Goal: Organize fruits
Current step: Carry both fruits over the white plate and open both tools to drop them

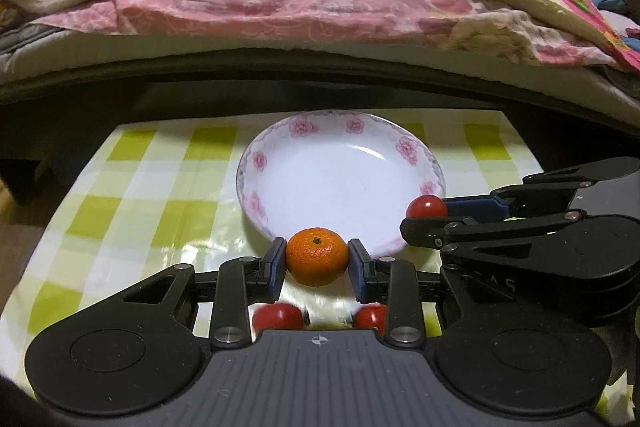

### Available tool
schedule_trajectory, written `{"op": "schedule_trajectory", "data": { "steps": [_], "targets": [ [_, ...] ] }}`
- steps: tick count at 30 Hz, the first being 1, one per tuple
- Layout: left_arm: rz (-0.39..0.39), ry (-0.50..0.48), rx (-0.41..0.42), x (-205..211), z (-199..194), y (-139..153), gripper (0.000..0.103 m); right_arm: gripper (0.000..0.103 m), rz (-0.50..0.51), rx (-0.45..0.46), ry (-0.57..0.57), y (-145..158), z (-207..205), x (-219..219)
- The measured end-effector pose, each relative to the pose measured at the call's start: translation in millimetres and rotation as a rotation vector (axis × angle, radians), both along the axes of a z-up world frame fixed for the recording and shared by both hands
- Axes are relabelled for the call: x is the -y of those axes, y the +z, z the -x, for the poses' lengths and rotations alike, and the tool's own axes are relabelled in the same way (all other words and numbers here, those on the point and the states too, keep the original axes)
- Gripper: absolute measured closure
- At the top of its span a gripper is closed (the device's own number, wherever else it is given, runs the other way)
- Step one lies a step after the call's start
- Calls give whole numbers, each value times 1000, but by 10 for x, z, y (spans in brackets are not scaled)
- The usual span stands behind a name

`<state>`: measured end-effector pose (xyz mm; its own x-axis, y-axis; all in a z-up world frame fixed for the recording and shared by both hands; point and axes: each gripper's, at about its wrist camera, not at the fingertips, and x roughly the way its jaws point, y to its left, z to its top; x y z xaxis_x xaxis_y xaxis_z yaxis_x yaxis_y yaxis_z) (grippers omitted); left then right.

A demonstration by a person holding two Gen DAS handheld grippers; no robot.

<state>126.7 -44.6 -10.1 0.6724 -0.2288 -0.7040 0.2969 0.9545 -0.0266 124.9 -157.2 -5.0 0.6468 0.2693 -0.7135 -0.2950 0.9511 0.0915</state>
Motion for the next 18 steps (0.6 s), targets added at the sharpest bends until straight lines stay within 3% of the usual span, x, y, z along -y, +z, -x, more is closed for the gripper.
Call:
{"op": "schedule_trajectory", "data": {
  "steps": [18],
  "targets": [
    [-31,10,-25,39,-386,-190,63,73,31,-44,12,-267,-539,24]
  ]
}}
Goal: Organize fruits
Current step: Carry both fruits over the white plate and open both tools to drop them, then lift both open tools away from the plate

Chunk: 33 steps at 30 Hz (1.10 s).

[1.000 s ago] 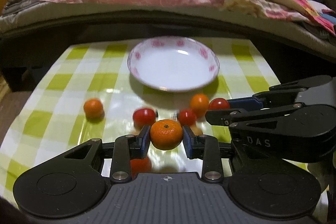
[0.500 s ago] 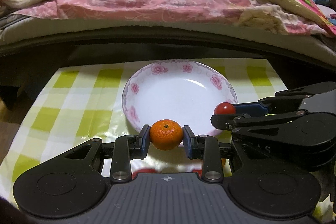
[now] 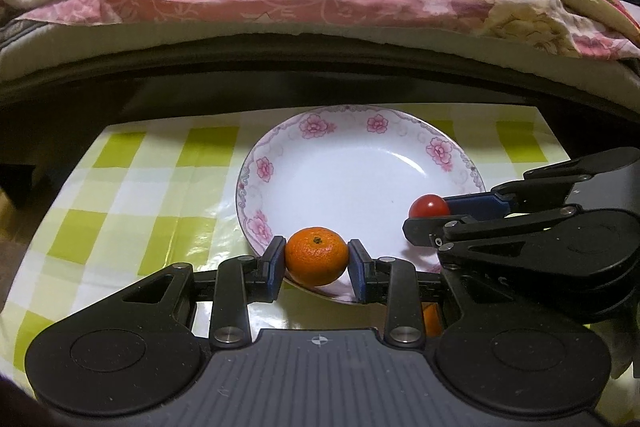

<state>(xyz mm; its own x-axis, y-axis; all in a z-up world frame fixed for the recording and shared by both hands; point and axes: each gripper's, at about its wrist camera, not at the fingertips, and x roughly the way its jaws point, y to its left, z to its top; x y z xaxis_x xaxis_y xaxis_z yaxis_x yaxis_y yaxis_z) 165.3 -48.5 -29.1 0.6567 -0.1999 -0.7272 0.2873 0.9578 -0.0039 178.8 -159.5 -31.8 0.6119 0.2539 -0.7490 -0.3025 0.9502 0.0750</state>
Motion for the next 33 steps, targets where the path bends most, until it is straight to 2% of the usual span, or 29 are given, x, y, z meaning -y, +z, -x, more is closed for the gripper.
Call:
{"op": "schedule_trajectory", "data": {
  "steps": [16,33],
  "targets": [
    [6,11,3,-4,5,14,51,71,10,-5,-19,-3,-25,34],
    [22,30,38,-99,164,193,43,69,-9,33,-34,213,179,58]
  ]
}}
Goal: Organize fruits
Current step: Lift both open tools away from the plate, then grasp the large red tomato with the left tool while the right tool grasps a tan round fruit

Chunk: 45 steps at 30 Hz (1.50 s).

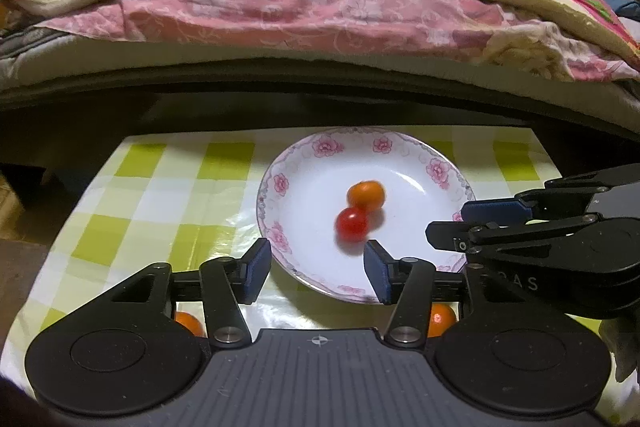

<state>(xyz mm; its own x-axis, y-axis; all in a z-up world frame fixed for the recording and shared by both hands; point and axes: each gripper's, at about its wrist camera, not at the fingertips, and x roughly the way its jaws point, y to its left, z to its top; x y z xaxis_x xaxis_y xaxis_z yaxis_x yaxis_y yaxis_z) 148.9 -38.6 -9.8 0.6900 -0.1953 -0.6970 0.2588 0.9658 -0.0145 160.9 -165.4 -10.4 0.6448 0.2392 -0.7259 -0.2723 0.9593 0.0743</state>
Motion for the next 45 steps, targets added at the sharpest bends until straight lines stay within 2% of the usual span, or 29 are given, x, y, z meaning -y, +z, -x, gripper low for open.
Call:
{"op": "schedule_trajectory", "data": {
  "steps": [15,26,35,45],
  "targets": [
    [6,48,-3,-304,297,116,39,68,-6,-14,26,72,362,-116],
    [17,44,-47,-485,548,109,39,63,-10,-40,46,47,641,-205],
    [-2,6,-108,-486,815,-61,36,61,-7,-67,64,9,833,-274],
    [-39,-29,-128,-415,843,-264,36,59,-14,-97,48,-55,937,-223]
  ]
}}
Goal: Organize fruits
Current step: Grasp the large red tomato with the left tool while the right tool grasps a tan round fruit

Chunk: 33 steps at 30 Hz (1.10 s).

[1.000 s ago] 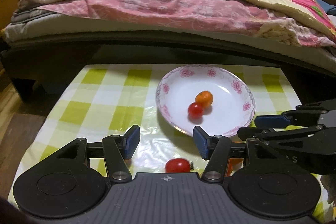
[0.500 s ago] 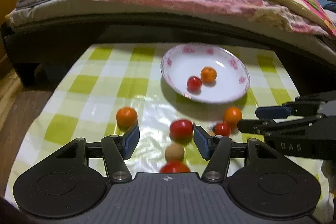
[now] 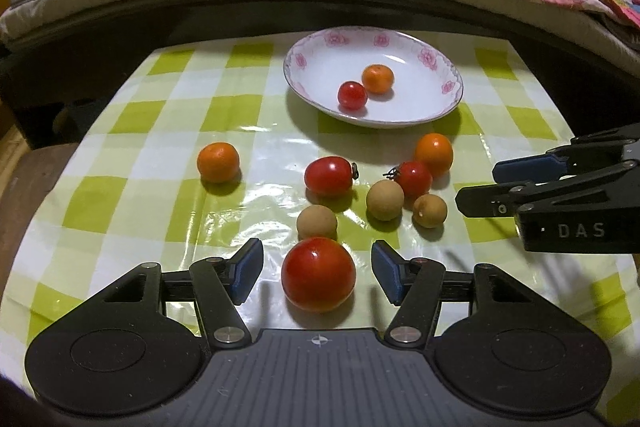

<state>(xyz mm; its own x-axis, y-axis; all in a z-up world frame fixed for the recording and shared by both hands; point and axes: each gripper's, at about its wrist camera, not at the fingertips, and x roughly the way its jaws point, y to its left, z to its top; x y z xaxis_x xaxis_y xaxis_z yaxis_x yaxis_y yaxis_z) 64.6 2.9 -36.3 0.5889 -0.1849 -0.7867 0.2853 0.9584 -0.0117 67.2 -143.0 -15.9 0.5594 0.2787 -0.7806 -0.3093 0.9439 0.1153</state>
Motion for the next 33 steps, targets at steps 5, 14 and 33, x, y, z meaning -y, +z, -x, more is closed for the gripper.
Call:
{"op": "schedule_trajectory", "data": {
  "steps": [5,14,33],
  "targets": [
    [-30,-11,-5,43,-21,-88,42,56,-4,-11,6,-57,-7,37],
    [-42,-17,-11,50,-26,-133,52,54,2,-9,63,-157,-10,-30],
    [-36,-34,-13,55,-57,-174,52,69,58,-8,110,-308,-150,-243]
  ]
}}
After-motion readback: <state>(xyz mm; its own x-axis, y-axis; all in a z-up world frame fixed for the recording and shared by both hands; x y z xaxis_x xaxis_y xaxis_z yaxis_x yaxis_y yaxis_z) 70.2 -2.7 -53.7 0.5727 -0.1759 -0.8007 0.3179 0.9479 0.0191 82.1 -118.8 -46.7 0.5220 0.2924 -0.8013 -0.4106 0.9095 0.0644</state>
